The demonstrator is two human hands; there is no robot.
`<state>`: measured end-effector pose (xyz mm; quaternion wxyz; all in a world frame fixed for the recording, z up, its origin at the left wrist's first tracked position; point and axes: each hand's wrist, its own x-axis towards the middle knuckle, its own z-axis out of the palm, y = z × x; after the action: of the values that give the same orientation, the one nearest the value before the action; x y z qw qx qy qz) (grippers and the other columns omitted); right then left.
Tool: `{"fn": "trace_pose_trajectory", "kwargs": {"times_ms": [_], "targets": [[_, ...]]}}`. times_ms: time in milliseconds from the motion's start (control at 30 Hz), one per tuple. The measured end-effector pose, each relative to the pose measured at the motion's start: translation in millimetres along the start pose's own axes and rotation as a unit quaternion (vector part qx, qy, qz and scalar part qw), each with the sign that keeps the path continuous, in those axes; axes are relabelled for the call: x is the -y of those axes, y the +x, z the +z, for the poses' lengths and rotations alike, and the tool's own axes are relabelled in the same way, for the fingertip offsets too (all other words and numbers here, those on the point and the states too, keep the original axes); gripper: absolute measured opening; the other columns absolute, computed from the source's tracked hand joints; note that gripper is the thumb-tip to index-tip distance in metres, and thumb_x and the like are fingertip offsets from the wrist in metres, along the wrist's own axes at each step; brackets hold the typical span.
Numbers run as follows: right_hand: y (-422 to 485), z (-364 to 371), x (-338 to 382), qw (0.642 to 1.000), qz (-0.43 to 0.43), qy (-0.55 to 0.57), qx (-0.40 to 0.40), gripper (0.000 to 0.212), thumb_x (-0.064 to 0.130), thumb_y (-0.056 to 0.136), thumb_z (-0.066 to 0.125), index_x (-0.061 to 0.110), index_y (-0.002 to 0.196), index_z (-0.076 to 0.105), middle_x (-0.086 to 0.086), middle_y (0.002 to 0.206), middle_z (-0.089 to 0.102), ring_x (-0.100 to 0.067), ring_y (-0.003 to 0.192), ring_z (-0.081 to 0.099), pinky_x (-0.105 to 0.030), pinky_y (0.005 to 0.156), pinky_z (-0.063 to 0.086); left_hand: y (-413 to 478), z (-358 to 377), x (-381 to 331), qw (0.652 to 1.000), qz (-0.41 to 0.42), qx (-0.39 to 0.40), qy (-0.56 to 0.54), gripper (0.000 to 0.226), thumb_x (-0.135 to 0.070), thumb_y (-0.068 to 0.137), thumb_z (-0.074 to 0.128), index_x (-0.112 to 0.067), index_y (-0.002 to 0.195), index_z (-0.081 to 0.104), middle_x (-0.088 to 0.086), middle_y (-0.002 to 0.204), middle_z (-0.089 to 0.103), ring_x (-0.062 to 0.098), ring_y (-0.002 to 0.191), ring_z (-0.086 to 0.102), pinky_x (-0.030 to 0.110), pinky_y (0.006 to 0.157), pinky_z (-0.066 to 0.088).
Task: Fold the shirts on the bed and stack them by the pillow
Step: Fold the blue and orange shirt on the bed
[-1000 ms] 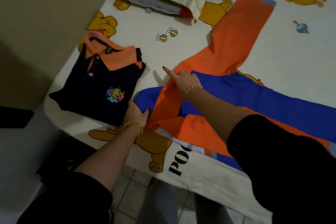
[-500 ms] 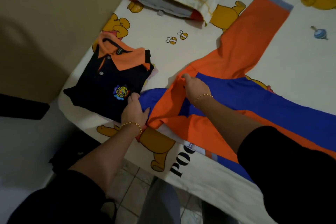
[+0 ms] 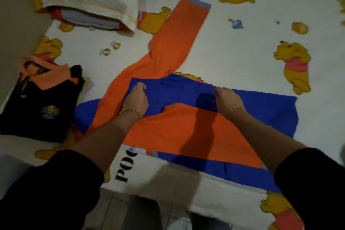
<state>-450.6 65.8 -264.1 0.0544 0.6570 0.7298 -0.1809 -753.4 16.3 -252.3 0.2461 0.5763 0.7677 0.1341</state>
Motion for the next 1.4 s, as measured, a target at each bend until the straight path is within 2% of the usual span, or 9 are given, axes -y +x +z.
{"fn": "trace_pose_trajectory", "kwargs": {"times_ms": [233, 400, 533, 767, 867, 1033, 1133, 1233, 1400], "targets": [[5.3, -4.9, -120.8, 0.998, 0.059, 0.027, 0.010, 0.042, 0.012, 0.091, 0.055, 0.011, 0.132, 0.047, -0.013, 0.131, 0.051, -0.033, 0.116, 0.050, -0.043, 0.093, 0.044, 54.9, 48.7, -73.3, 0.963, 0.195, 0.130, 0.131, 0.080, -0.020, 0.081, 0.073, -0.008, 0.145, 0.026, 0.014, 0.142, 0.039, 0.027, 0.132, 0.036, 0.036, 0.110, 0.031], [24.3, -1.6, -159.1, 0.996, -0.015, 0.004, 0.091, 0.089, 0.033, 0.071, 0.080, 0.019, 0.143, 0.030, -0.003, 0.146, 0.035, -0.024, 0.135, 0.034, -0.049, 0.117, 0.017, 97.4, 67.5, -96.7, 0.877, 0.281, 0.221, 0.319, 0.122, -0.041, 0.049, 0.091, -0.008, 0.145, 0.023, 0.012, 0.139, 0.040, 0.028, 0.127, 0.040, 0.034, 0.109, 0.033], [35.7, -1.0, -158.1, 0.996, -0.031, -0.053, 0.071, 0.089, 0.043, 0.060, 0.085, 0.017, 0.132, 0.040, -0.008, 0.128, 0.047, -0.028, 0.119, 0.044, -0.042, 0.109, 0.031, 111.9, 62.2, -97.2, 0.819, 0.279, 0.227, 0.448, 0.095, -0.051, 0.049, 0.087, -0.013, 0.123, 0.040, 0.007, 0.118, 0.053, 0.023, 0.108, 0.051, 0.032, 0.092, 0.045], [9.5, -17.8, -146.9, 0.984, -0.006, -0.168, 0.060, 0.030, 0.044, 0.089, 0.057, 0.017, 0.101, 0.050, -0.004, 0.098, 0.066, -0.025, 0.094, 0.059, -0.040, 0.092, 0.035, 87.1, 35.0, -91.9, 0.789, 0.356, 0.156, 0.476, 0.057, -0.052, 0.073, 0.072, -0.017, 0.106, 0.042, 0.002, 0.105, 0.058, 0.019, 0.089, 0.060, 0.029, 0.065, 0.041], [-19.7, -22.6, -142.9, 0.980, -0.007, -0.200, 0.012, 0.022, 0.035, 0.093, 0.051, 0.014, 0.101, 0.053, -0.008, 0.092, 0.066, -0.027, 0.089, 0.060, -0.037, 0.085, 0.041, 66.5, 24.7, -82.1, 0.798, 0.386, 0.112, 0.449, 0.042, -0.039, 0.078, 0.071, -0.015, 0.104, 0.048, 0.002, 0.094, 0.061, 0.020, 0.075, 0.063, 0.030, 0.053, 0.044], [-91.6, -18.0, -129.7, 0.979, 0.044, -0.198, -0.019, 0.020, 0.012, 0.089, 0.051, 0.008, 0.107, 0.058, -0.014, 0.101, 0.063, -0.028, 0.083, 0.062, -0.034, 0.072, 0.046, 7.0, 11.7, -57.3, 0.816, 0.436, 0.024, 0.379, 0.040, -0.004, 0.051, 0.086, -0.011, 0.077, 0.056, 0.002, 0.051, 0.051, 0.019, 0.031, 0.044, 0.017, 0.034, 0.027], [-134.1, 1.3, -121.7, 0.978, 0.063, -0.192, 0.061, 0.029, 0.015, 0.091, 0.044, 0.013, 0.120, 0.047, -0.010, 0.111, 0.062, -0.028, 0.099, 0.059, -0.033, 0.078, 0.041, -39.6, 20.3, -48.8, 0.827, 0.412, 0.062, 0.378, 0.039, -0.015, 0.069, 0.078, -0.011, 0.102, 0.058, 0.005, 0.074, 0.063, 0.022, 0.053, 0.060, 0.023, 0.045, 0.042], [-166.0, 32.6, -120.5, 0.982, 0.089, -0.111, 0.121, 0.045, 0.032, 0.088, 0.049, 0.017, 0.128, 0.037, -0.006, 0.121, 0.054, -0.026, 0.109, 0.051, -0.036, 0.082, 0.045, -77.4, 45.4, -31.9, 0.828, 0.324, 0.158, 0.430, 0.045, -0.046, 0.093, 0.042, -0.017, 0.128, 0.041, 0.002, 0.112, 0.060, 0.020, 0.095, 0.059, 0.029, 0.068, 0.043], [-172.8, 50.6, -119.4, 0.993, 0.090, -0.022, 0.069, 0.044, 0.042, 0.088, 0.044, 0.014, 0.122, 0.042, -0.007, 0.116, 0.053, -0.025, 0.104, 0.049, -0.038, 0.081, 0.047, -84.6, 67.2, -31.5, 0.882, 0.291, 0.168, 0.331, 0.044, -0.055, 0.095, 0.029, -0.018, 0.095, 0.055, 0.003, 0.095, 0.061, 0.018, 0.088, 0.056, 0.029, 0.070, 0.046]]}}
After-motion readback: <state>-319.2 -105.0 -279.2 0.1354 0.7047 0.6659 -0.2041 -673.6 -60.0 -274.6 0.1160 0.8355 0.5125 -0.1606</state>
